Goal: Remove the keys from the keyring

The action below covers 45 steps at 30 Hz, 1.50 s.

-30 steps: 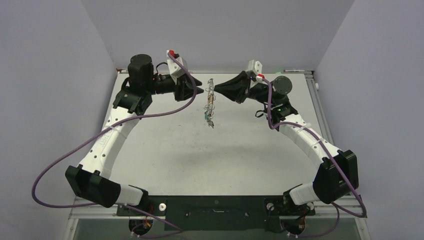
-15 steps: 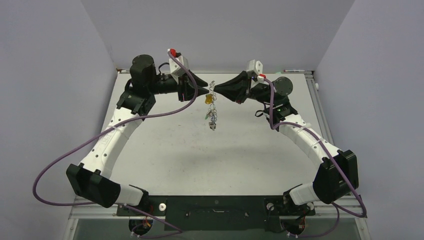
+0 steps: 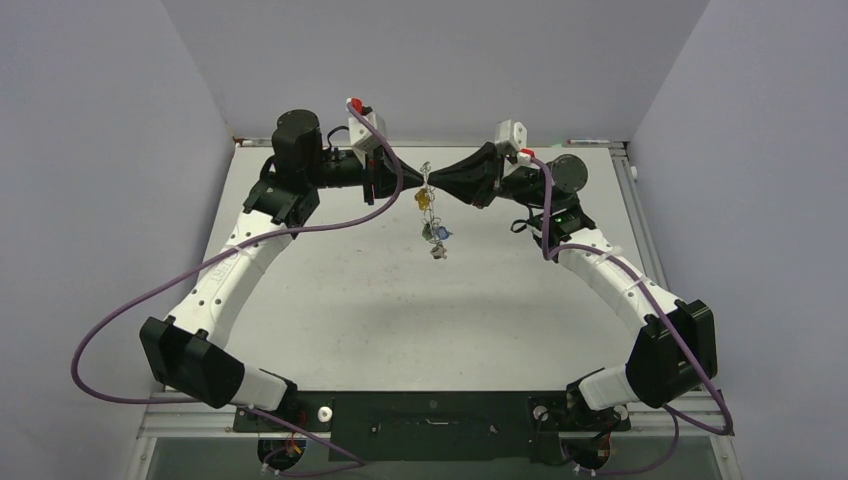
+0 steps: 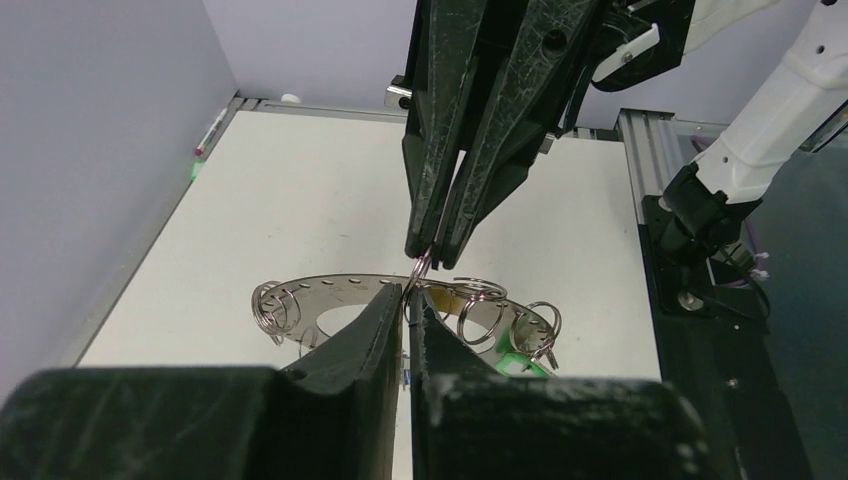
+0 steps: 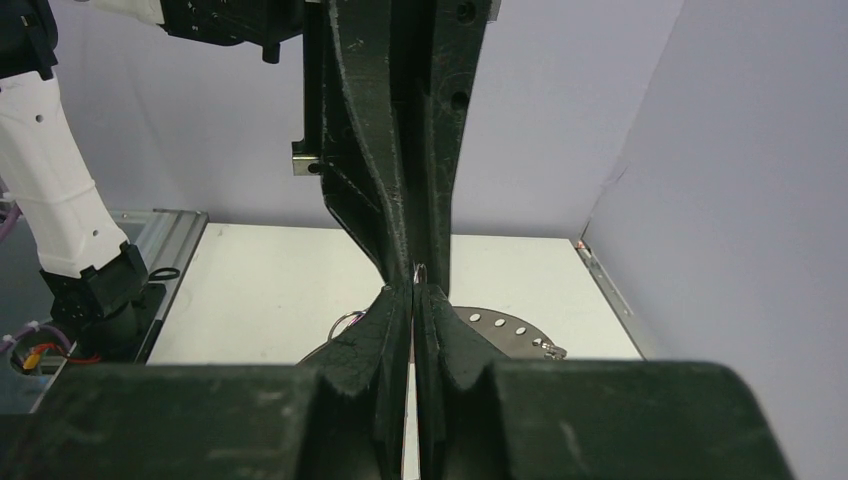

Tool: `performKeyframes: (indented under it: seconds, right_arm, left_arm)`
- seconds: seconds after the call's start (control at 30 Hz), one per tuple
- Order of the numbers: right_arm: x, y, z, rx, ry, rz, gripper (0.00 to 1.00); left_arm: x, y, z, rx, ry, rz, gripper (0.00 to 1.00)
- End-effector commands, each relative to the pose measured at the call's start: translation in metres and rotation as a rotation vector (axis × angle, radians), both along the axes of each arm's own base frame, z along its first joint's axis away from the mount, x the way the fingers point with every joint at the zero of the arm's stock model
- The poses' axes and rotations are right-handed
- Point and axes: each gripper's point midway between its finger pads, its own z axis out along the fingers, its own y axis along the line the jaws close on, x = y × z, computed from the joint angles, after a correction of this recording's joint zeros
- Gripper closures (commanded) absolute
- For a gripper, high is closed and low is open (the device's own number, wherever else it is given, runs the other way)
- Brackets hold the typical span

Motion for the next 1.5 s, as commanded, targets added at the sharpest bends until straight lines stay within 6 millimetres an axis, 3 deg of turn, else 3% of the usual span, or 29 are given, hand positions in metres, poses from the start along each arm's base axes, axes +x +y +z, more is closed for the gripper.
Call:
performKeyframes:
  seconds: [0.0,0.13,0.3,0.47,0.5,0.57,0.67,0.8,0.93,1.03,1.2,1.4,1.47]
  right_arm:
    - [-0.021,-0.009,0.034,0.051,-0.143,0.018,0.95]
    - [-0.012,-0.009,0.019,-0.032,-0.116,0.023,0.92]
    - [0.002,-0.019,-0.002,-0.164,-0.075,0.003,0.44]
    - [0.004,-0.035,-0.028,-0.266,0.017,0.009,0.06]
    - [0.004,-0.037,-0.032,-0.286,0.029,0.002,0.02]
    - [0.006,-0.039,-0.036,-0.306,0.060,-0.027,0.08]
    - [0.004,-0.041,-0.038,-0.315,0.042,-0.016,0.05]
    - [-0.002,-0.036,-0.040,-0.307,0.073,0.044,0.21]
    - [-0.005,-0.022,-0.045,-0.321,0.104,0.072,0.45]
    - [-0.004,-0.010,-0.049,-0.326,0.101,0.074,0.53]
    - [0.001,-0.001,-0.068,-0.332,0.066,0.083,0.58]
    - [-0.003,-0.005,-0.080,-0.305,-0.022,0.062,0.59]
    - [-0.002,-0.006,-0.093,-0.325,-0.024,0.054,0.60]
  left_arm:
    - [-0.004,-0.003,0.014,-0.025,-0.041,-0.028,1.00]
    - [-0.004,0.001,0.019,-0.009,-0.034,0.007,1.00]
    - [-0.001,0.003,0.005,0.130,-0.070,0.075,1.00]
    - [-0.003,0.007,-0.009,0.220,-0.100,0.088,1.00]
    - [-0.004,0.007,-0.012,0.240,-0.112,0.085,1.00]
    - [-0.004,0.007,-0.018,0.281,-0.140,0.094,1.00]
    - [-0.005,0.005,-0.025,0.312,-0.148,0.090,1.00]
    - [-0.004,0.004,-0.033,0.354,-0.159,0.090,1.00]
    - [-0.004,0.003,-0.037,0.379,-0.172,0.088,1.00]
    - [-0.004,0.000,-0.040,0.389,-0.169,0.081,1.00]
    - [-0.002,-0.006,-0.051,0.395,-0.167,0.066,1.00]
    - [0.006,-0.013,-0.072,0.385,-0.179,0.061,1.00]
    - [0.008,-0.015,-0.082,0.395,-0.177,0.058,1.00]
